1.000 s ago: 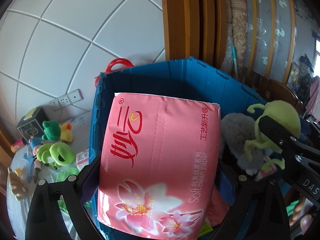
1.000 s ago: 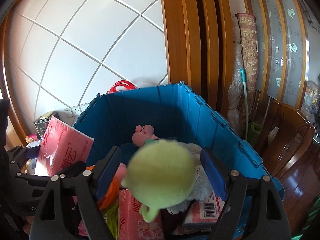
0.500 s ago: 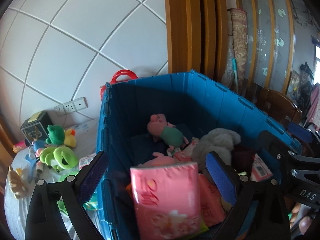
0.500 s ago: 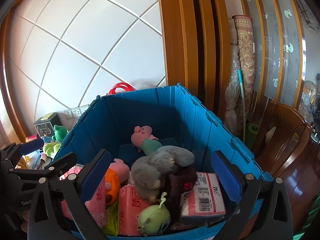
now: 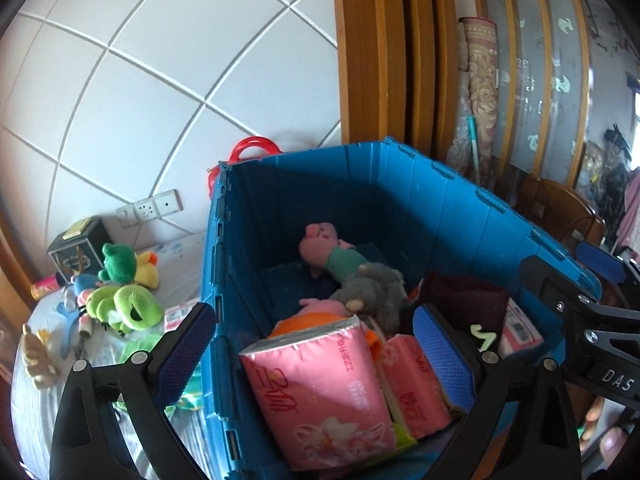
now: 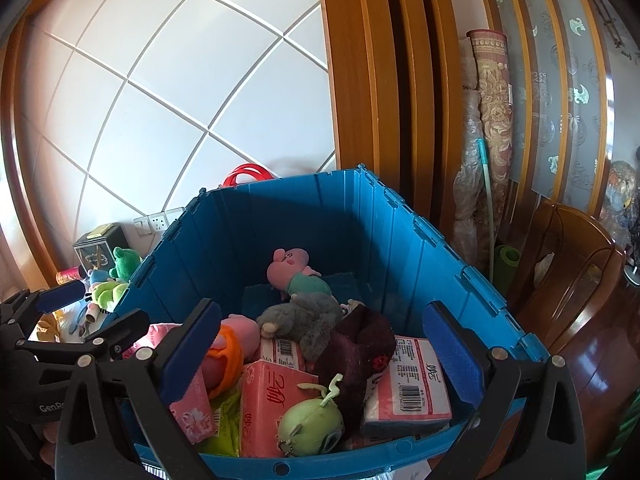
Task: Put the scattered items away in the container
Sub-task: 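Move both open tools back toward the brown teddy bear and scissors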
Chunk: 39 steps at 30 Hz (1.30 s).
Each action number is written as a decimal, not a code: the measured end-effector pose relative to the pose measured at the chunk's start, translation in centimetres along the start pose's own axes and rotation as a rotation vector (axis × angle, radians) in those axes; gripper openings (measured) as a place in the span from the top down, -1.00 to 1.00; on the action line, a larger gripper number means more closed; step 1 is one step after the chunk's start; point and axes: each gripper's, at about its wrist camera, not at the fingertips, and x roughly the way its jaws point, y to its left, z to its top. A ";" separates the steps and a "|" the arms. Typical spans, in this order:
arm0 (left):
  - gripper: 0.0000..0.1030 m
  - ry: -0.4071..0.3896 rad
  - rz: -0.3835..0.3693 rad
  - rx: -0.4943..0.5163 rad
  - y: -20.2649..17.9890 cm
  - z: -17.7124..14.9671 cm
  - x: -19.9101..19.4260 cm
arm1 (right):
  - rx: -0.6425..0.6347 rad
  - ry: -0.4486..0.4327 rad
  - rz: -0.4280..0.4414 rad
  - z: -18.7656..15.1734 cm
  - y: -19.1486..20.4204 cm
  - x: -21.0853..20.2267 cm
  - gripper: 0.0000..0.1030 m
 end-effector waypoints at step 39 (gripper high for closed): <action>-0.95 0.095 0.270 -0.309 30.2 -8.0 -1.6 | -0.283 0.004 0.160 0.5 27.6 4.6 -1.00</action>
